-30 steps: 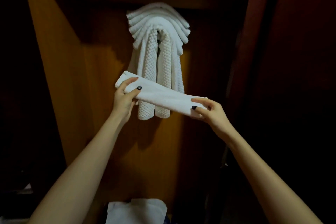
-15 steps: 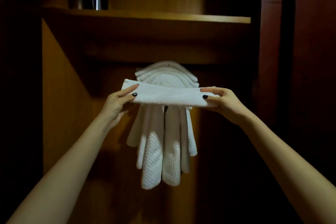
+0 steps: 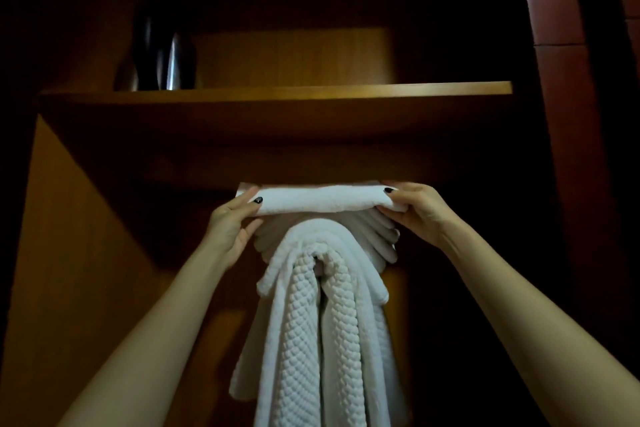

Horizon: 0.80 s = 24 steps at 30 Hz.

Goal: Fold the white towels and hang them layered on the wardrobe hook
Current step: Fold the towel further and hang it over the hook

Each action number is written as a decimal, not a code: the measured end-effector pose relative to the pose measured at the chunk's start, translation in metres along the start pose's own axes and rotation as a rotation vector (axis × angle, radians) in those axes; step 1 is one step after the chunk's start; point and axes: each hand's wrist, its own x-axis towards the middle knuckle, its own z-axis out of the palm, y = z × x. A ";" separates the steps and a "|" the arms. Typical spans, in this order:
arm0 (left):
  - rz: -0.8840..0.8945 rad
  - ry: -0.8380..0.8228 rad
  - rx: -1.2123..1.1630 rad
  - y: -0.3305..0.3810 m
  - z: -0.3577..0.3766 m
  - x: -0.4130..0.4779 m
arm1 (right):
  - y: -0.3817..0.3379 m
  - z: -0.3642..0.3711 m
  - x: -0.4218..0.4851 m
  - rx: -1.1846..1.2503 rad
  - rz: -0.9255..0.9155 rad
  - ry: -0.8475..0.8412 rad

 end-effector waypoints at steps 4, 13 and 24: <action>-0.042 0.010 -0.002 -0.021 -0.011 -0.005 | 0.032 -0.014 -0.003 0.010 0.075 0.017; -0.158 0.007 -0.110 -0.044 -0.024 -0.039 | 0.073 -0.012 -0.029 -0.198 0.126 0.024; 0.109 -0.003 0.277 -0.035 -0.022 -0.043 | 0.059 0.009 -0.041 -0.679 -0.238 0.154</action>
